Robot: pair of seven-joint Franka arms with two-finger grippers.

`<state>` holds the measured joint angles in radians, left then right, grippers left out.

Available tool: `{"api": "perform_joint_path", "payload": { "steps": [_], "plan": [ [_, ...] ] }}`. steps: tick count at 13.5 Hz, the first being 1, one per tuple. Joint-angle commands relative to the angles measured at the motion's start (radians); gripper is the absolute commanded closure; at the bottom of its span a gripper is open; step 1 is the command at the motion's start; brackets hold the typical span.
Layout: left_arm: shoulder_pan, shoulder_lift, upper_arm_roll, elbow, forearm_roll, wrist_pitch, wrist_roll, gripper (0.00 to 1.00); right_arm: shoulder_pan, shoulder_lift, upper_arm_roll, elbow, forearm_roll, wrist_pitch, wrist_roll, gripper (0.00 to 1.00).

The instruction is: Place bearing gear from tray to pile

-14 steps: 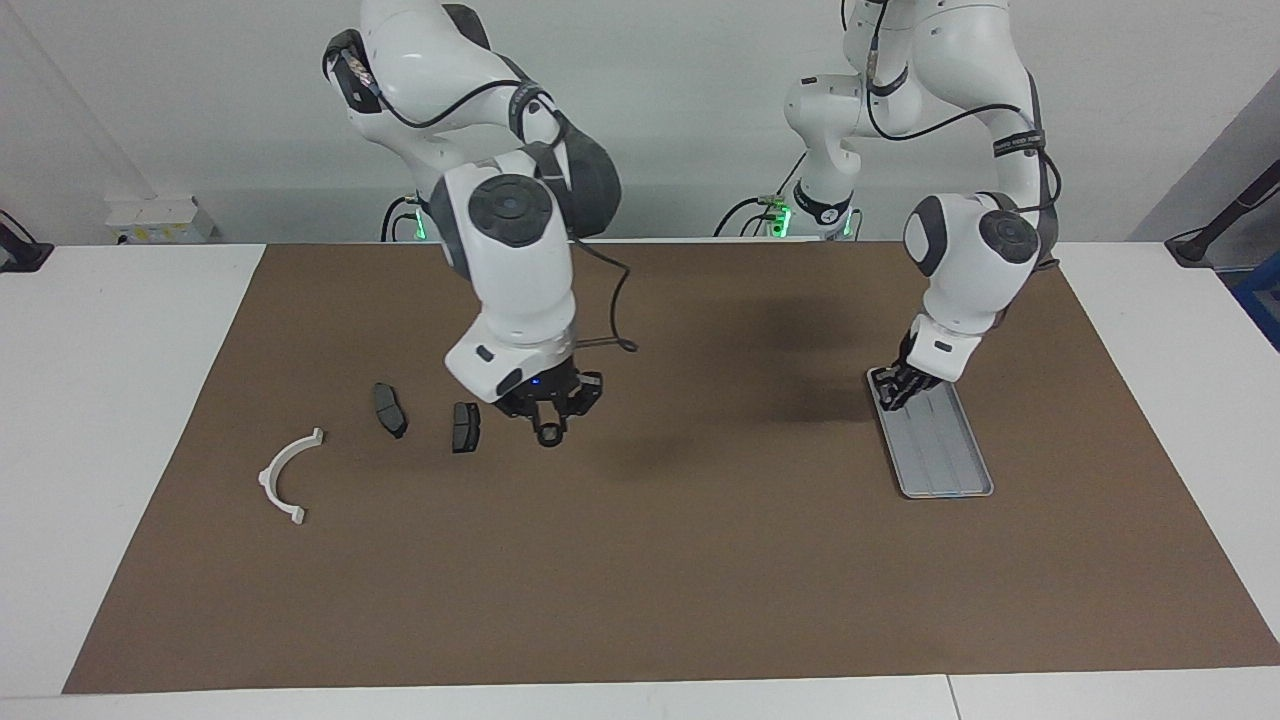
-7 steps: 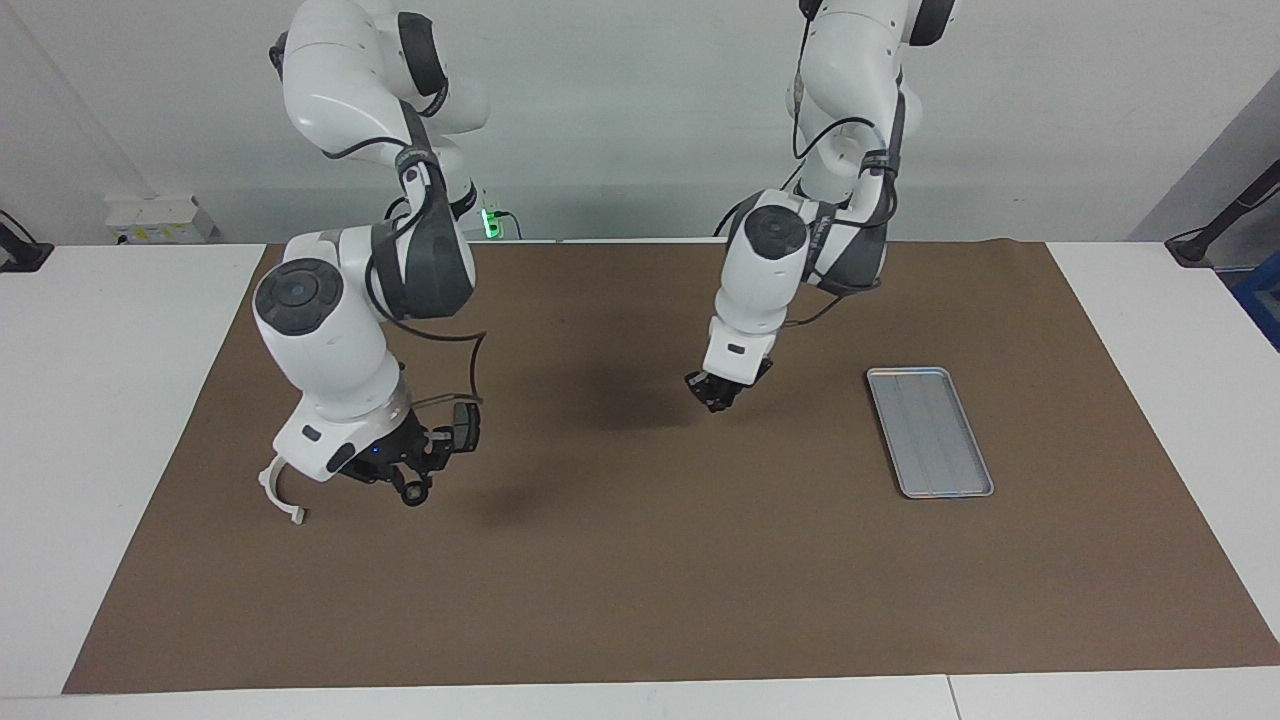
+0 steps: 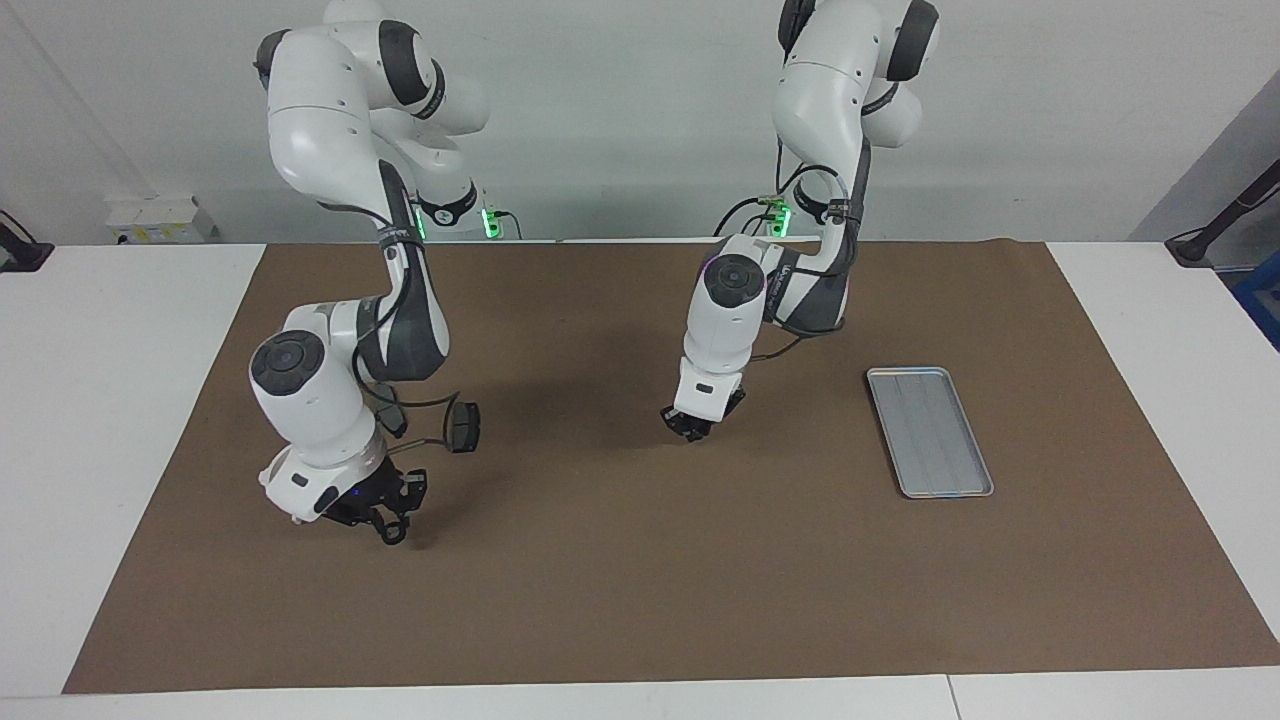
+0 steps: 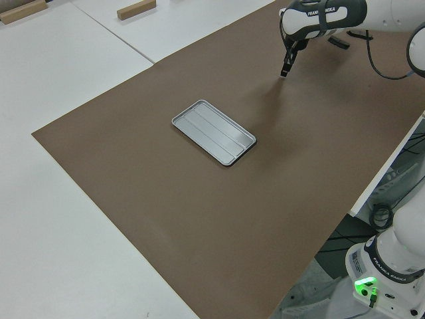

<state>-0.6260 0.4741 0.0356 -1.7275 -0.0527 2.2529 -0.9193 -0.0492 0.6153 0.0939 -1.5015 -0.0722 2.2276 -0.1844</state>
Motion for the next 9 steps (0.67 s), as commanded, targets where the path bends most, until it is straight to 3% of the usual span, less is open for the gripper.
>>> {"api": "perform_joint_path", "payload": {
  "steps": [1,4,6,9],
  "plan": [
    [-0.044,0.023,0.009,-0.024,0.021,0.042,-0.047,1.00,-0.023,0.009,0.015,-0.017,-0.003,0.039,-0.030,1.00],
    [-0.046,0.038,0.010,-0.007,0.019,0.033,-0.049,0.98,-0.041,0.038,0.015,-0.036,-0.003,0.127,-0.069,1.00],
    [-0.046,0.037,0.012,-0.004,0.022,0.021,-0.050,0.01,-0.041,0.040,0.015,-0.042,-0.003,0.135,-0.067,1.00],
    [-0.031,-0.072,0.082,0.003,0.040,-0.105,-0.033,0.00,-0.037,0.037,0.015,-0.040,-0.003,0.121,-0.066,1.00]
  ]
}}
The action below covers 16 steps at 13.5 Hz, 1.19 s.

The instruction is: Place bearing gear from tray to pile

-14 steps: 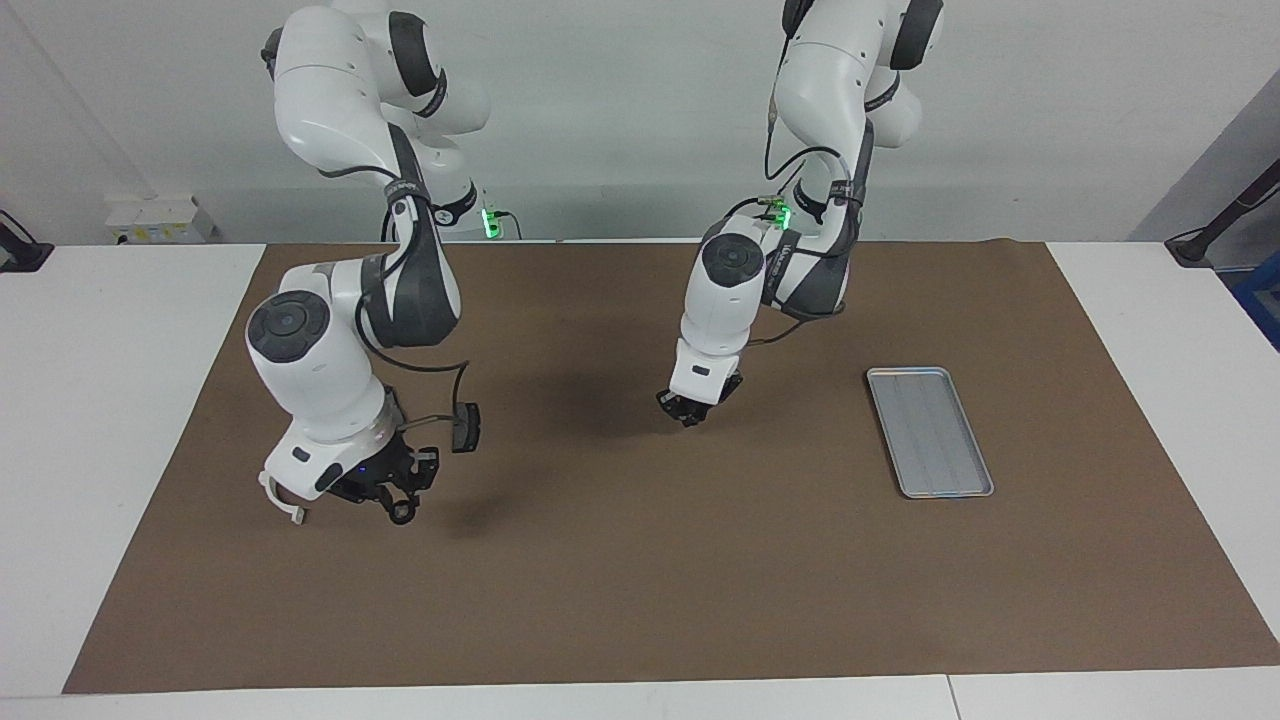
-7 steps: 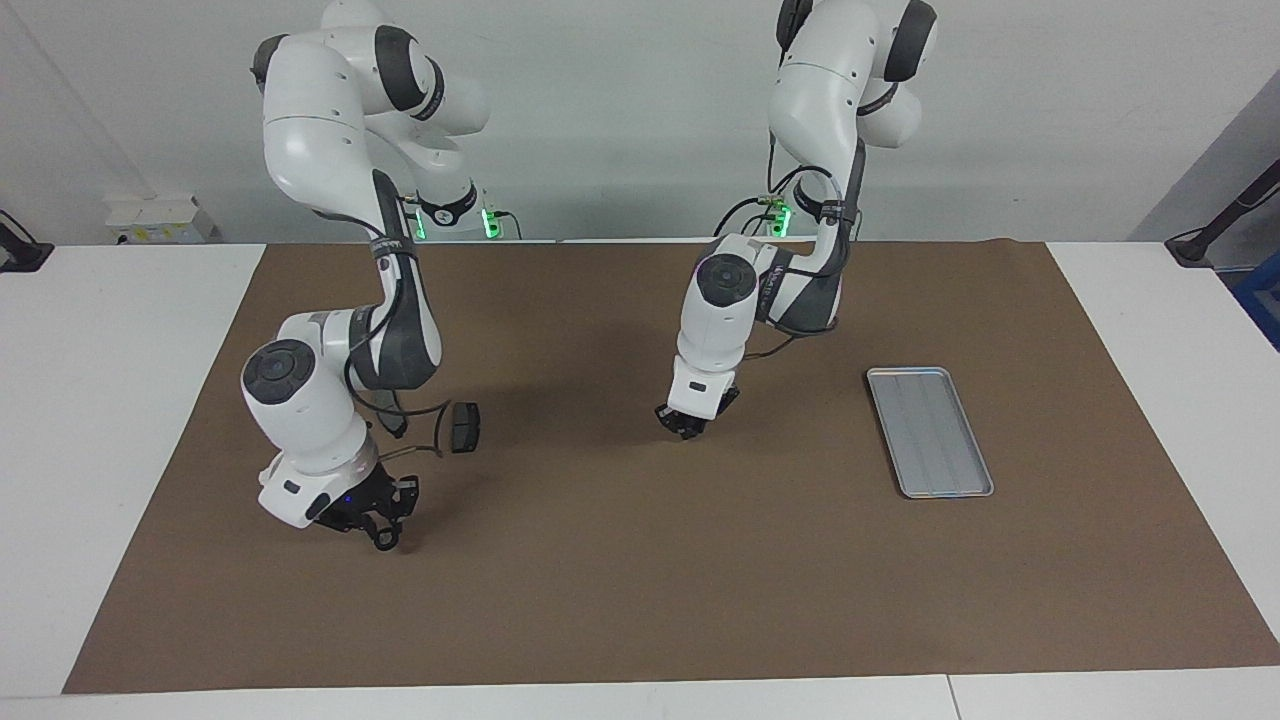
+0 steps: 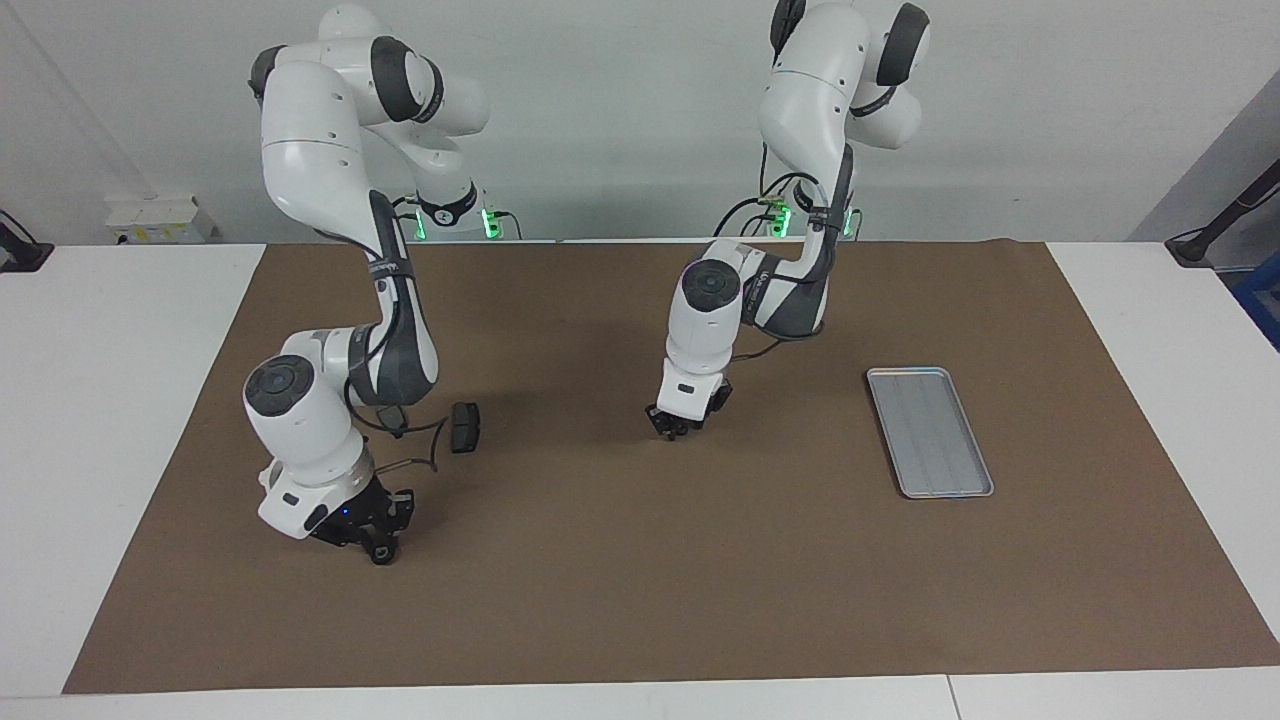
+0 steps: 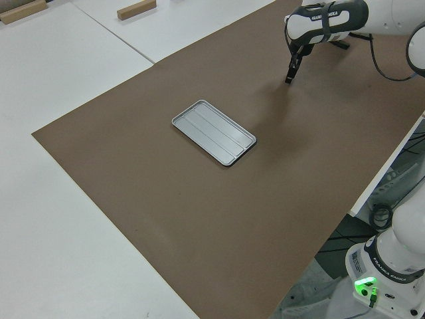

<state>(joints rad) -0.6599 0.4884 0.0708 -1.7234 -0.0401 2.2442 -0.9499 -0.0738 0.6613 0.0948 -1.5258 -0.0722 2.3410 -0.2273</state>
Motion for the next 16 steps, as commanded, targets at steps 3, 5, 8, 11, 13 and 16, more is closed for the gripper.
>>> {"api": "perform_joint_path", "payload": {
  "steps": [3,5,8,11,13,16],
  "plan": [
    [0.109,-0.252,0.073,-0.028,0.028,-0.236,0.161,0.00,0.000,-0.020,0.013,-0.014,-0.008,-0.015,-0.018,0.00],
    [0.205,-0.351,0.072,-0.031,0.028,-0.390,0.342,0.00,0.023,-0.051,0.013,-0.004,-0.024,-0.104,0.023,0.00],
    [0.310,-0.477,0.073,-0.032,0.028,-0.511,0.509,0.00,0.115,-0.144,0.013,0.004,-0.029,-0.286,0.225,0.00],
    [0.393,-0.554,0.075,-0.030,0.028,-0.604,0.656,0.00,0.271,-0.203,0.019,0.039,-0.017,-0.432,0.580,0.00],
    [0.425,-0.567,0.075,-0.042,0.028,-0.614,0.697,0.00,0.369,-0.204,0.025,0.081,-0.006,-0.473,0.809,0.00],
    [0.499,-0.573,0.015,-0.056,0.028,-0.598,0.695,0.00,0.459,-0.204,0.045,0.079,0.035,-0.431,1.026,0.00]
  ]
}}
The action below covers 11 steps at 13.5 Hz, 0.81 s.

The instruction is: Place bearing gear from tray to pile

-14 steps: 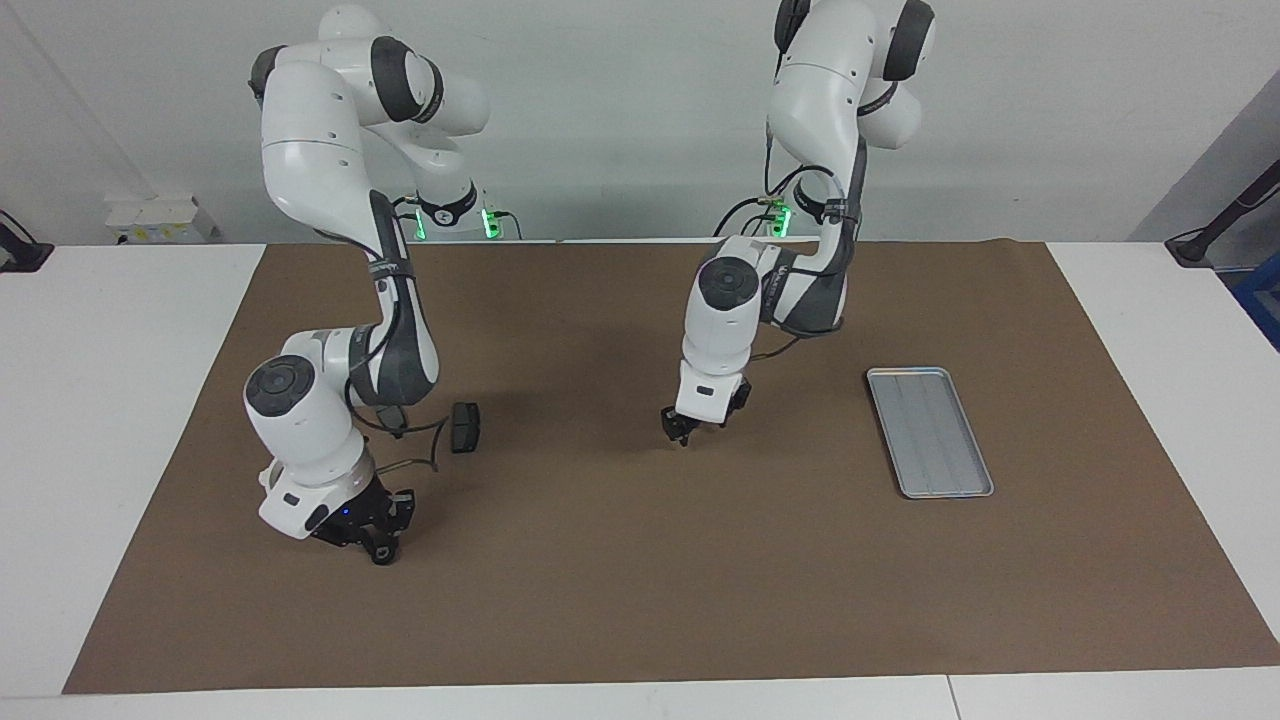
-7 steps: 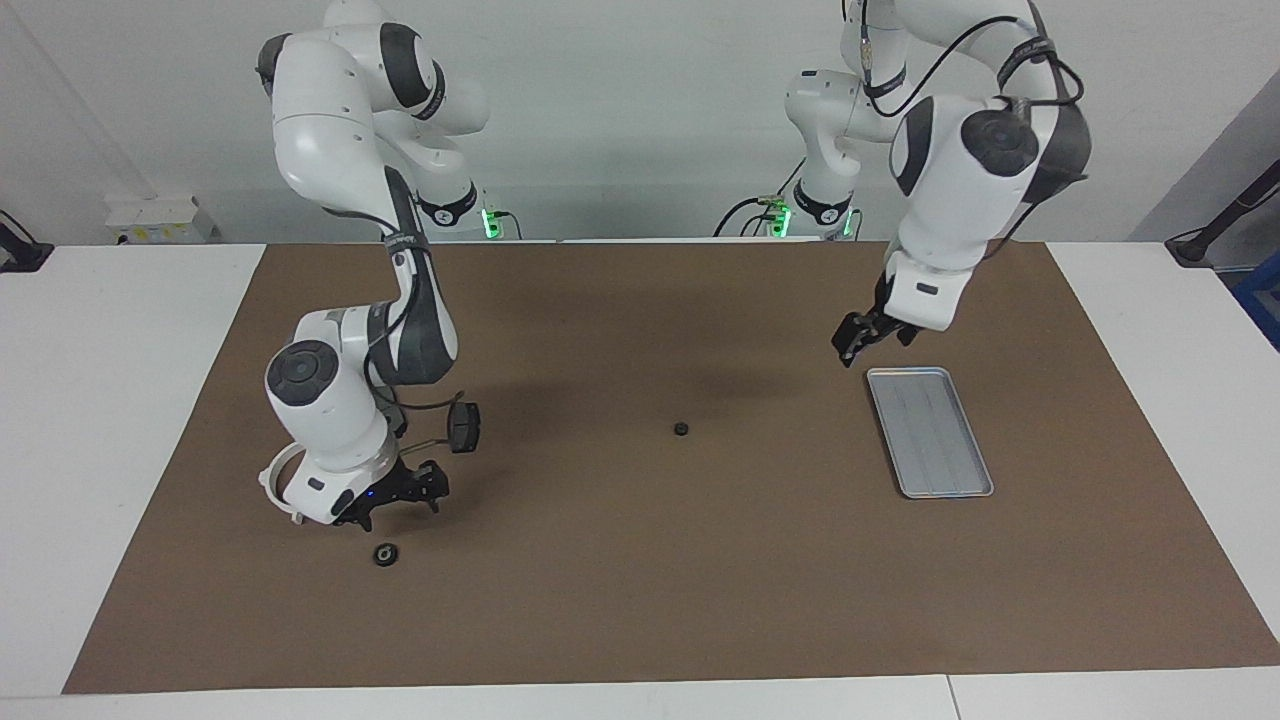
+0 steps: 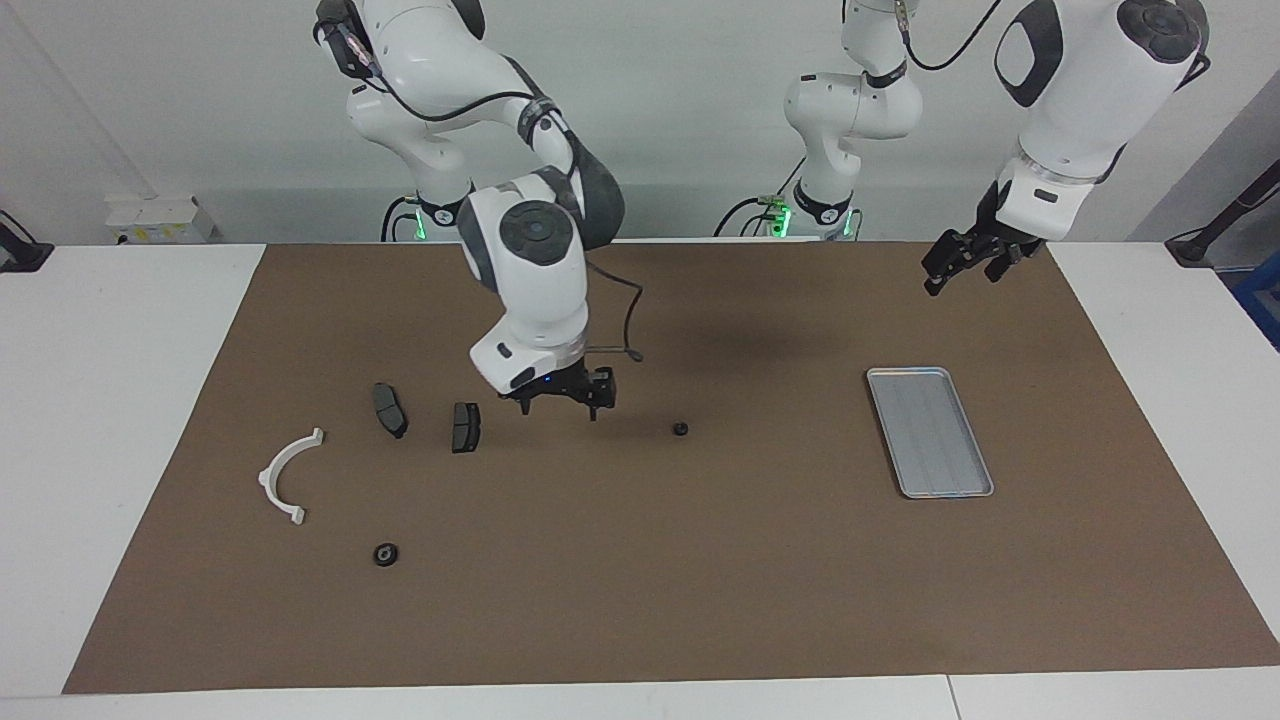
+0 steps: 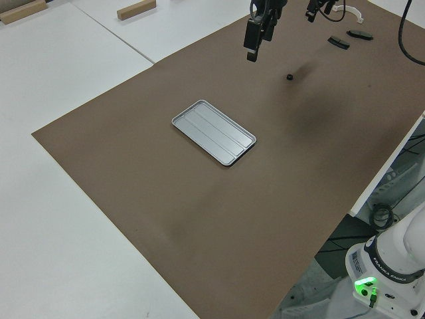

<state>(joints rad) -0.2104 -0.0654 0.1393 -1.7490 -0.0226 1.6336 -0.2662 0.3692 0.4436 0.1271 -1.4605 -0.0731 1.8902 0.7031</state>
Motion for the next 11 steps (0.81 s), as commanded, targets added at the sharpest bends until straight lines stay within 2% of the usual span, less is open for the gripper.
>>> {"api": "perform_joint_path", "payload": {
  "steps": [1,3,5,8,11],
  "plan": [
    [0.086,-0.016,-0.081,-0.030,0.010,0.026,0.013,0.00,0.060,0.017,0.013,0.006,0.039,0.047,0.154,0.00],
    [0.169,-0.007,-0.150,-0.029,0.009,0.054,0.068,0.00,0.144,0.050,0.011,0.009,0.021,0.091,0.273,0.00],
    [0.190,0.030,-0.164,-0.004,-0.005,0.060,0.068,0.00,0.192,0.118,0.009,0.015,-0.020,0.144,0.364,0.00],
    [0.194,0.047,-0.162,0.005,-0.017,0.069,0.074,0.00,0.201,0.187,0.008,0.020,-0.047,0.205,0.427,0.00],
    [0.192,0.030,-0.161,-0.012,-0.020,0.054,0.077,0.00,0.188,0.213,0.008,0.020,-0.065,0.236,0.443,0.00]
  ]
}}
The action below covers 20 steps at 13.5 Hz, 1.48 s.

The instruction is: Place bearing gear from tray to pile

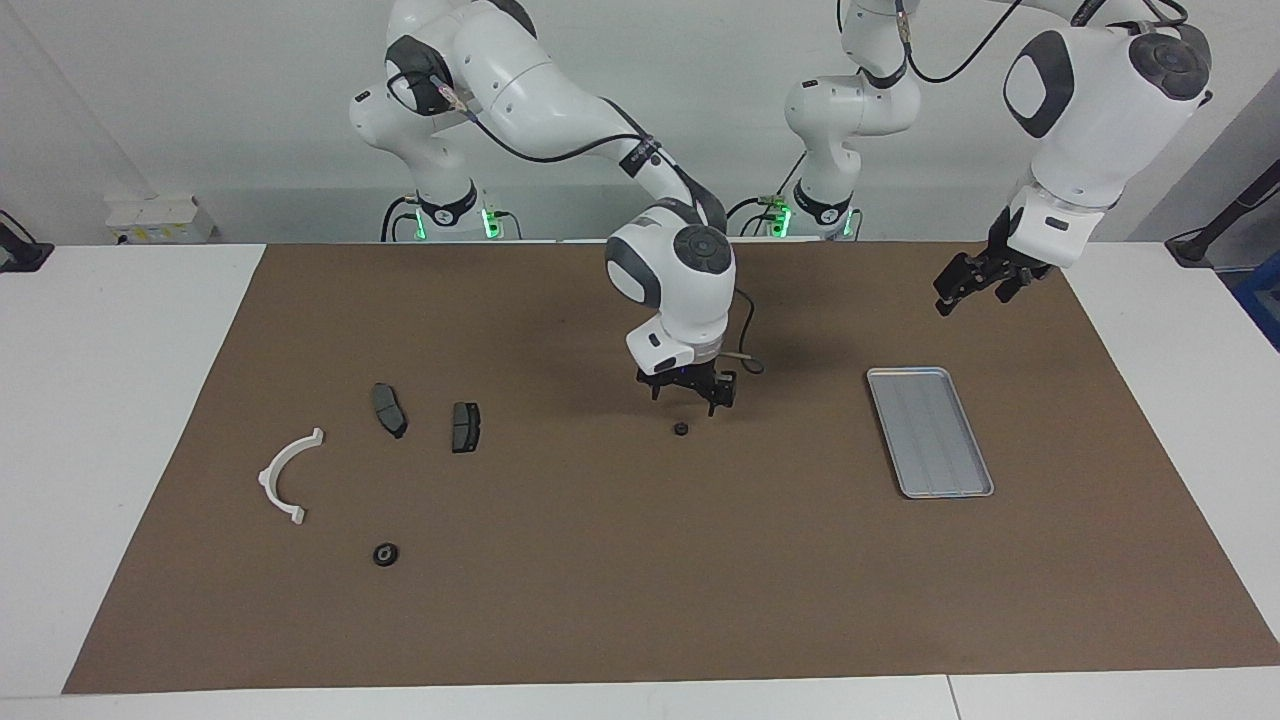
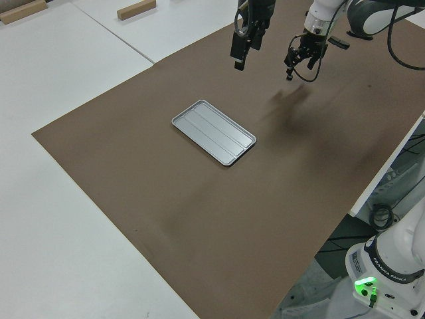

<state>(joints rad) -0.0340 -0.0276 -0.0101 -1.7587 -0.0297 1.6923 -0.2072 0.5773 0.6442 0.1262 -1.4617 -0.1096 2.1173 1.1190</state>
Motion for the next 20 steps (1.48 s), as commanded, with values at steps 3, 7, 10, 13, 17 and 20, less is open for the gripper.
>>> {"api": "perform_joint_path", "payload": {
  "steps": [3,7,10,13,17,20],
  "plan": [
    [0.014,-0.009,-0.011,-0.005,-0.013,-0.005,0.020,0.00,-0.022,0.034,0.009,0.021,-0.025,0.039,0.027,0.00],
    [0.009,-0.014,-0.013,-0.010,-0.013,-0.003,0.022,0.00,-0.017,0.080,0.006,0.064,-0.027,0.027,0.027,0.00],
    [0.008,-0.014,-0.011,-0.010,-0.013,-0.005,0.020,0.00,-0.017,0.089,0.006,0.064,-0.030,0.030,0.027,0.00],
    [0.008,-0.014,-0.011,-0.010,-0.013,-0.005,0.020,0.00,-0.017,0.089,0.006,0.063,-0.028,0.039,0.027,0.23],
    [0.011,-0.014,-0.011,-0.007,-0.013,-0.011,0.020,0.00,-0.022,0.089,0.007,0.063,-0.028,0.044,0.027,0.74],
    [0.009,-0.014,-0.011,-0.005,-0.013,-0.013,0.017,0.00,-0.024,0.089,0.006,0.063,-0.030,0.043,0.025,1.00]
  ]
}}
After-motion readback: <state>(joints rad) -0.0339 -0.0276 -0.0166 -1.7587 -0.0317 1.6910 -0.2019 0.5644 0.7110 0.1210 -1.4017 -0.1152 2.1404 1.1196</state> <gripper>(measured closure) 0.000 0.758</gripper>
